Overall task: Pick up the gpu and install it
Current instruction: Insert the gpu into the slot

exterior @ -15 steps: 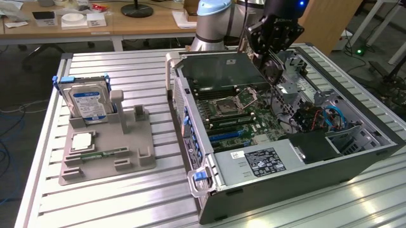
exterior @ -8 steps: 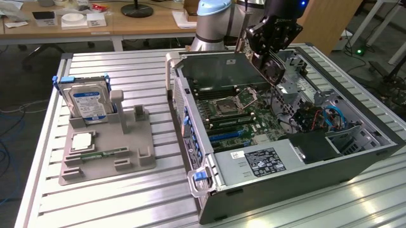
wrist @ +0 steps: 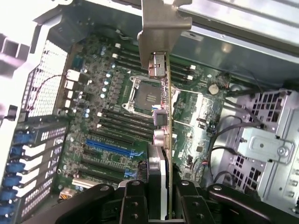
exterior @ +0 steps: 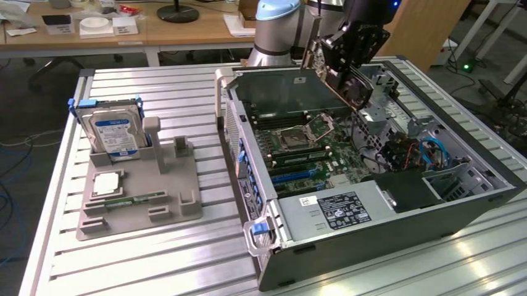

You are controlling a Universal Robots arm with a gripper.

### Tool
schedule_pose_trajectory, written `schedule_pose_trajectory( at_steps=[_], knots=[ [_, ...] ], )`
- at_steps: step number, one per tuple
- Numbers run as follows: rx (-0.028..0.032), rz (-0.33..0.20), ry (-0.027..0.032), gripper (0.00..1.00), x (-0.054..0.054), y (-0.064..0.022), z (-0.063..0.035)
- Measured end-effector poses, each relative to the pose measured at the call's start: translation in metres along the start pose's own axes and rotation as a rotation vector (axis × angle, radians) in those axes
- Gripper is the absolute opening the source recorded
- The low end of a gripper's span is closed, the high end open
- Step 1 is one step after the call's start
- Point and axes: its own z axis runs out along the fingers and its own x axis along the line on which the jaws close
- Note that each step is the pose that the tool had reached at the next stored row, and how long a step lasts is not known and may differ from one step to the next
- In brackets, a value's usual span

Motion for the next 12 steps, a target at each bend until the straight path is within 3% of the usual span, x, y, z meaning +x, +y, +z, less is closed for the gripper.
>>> schedule_pose_trajectory(
  at_steps=[12],
  knots=[
    [-0.0017, -0.146, 0.0053, 0.28, 0.0008, -0.0002, 0.0]
  ],
)
